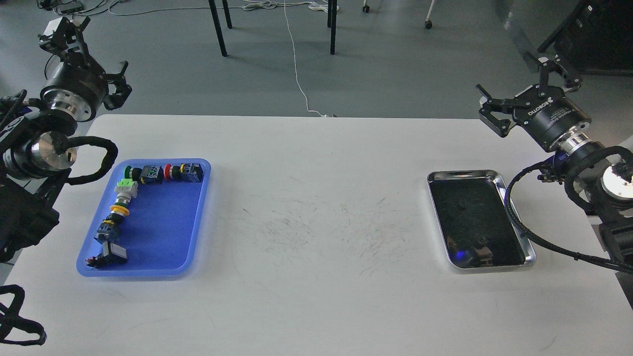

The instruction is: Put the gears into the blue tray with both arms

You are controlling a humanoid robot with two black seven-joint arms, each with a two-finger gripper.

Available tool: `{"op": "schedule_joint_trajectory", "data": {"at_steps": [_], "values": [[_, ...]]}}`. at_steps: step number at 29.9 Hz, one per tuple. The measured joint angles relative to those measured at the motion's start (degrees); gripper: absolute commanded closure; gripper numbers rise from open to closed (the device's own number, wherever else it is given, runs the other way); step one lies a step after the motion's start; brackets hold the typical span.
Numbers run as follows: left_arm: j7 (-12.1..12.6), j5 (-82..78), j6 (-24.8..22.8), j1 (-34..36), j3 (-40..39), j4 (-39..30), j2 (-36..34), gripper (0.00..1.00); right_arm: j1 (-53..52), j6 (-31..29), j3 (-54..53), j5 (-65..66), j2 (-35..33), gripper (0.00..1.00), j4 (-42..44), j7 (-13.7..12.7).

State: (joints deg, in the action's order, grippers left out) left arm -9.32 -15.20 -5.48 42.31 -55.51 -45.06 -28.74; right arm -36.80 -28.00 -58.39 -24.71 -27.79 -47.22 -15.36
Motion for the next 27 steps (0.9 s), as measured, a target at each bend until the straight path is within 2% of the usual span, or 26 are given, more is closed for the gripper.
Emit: {"op": "schedule_joint_trajectory", "data": {"at_steps": [4,9,15,19,23,27], "values": [[0.0,0.0,0.2,0.0,0.1,0.0,0.0,0.02,-0.8,0.0,2.3,5.4,-2.3,0.01,-6.1,-0.3],[-0.2,0.0,0.3,0.0,0.1,0.0,0.0,0.02,-4.7,0.0,8.3,14.1,-11.0,0.01,-14.8,-1.8],[-0.3,0.0,0.8,0.1,0.0,-0.2,-0.1,0.02,-18.5,0.0,25.8,20.6,-19.1,0.01,-20.8,-5.7],[-0.3,0.0,0.8,0.2,0.0,-0.2,-0.2,0.02,-29.5,0.0,36.7,30.4,-24.2,0.01,-30.0,-6.7],[-0.3,0.0,0.8,0.2,0.0,-0.2,-0.7,0.02,-37.0,0.0,49.1,44.0,-25.0,0.01,-34.5,-6.9],[-0.3,0.0,0.8,0.1,0.0,-0.3,-0.8,0.02,-39.7,0.0,60.1,60.1,-21.2,0.01,-32.7,-6.8]]}}
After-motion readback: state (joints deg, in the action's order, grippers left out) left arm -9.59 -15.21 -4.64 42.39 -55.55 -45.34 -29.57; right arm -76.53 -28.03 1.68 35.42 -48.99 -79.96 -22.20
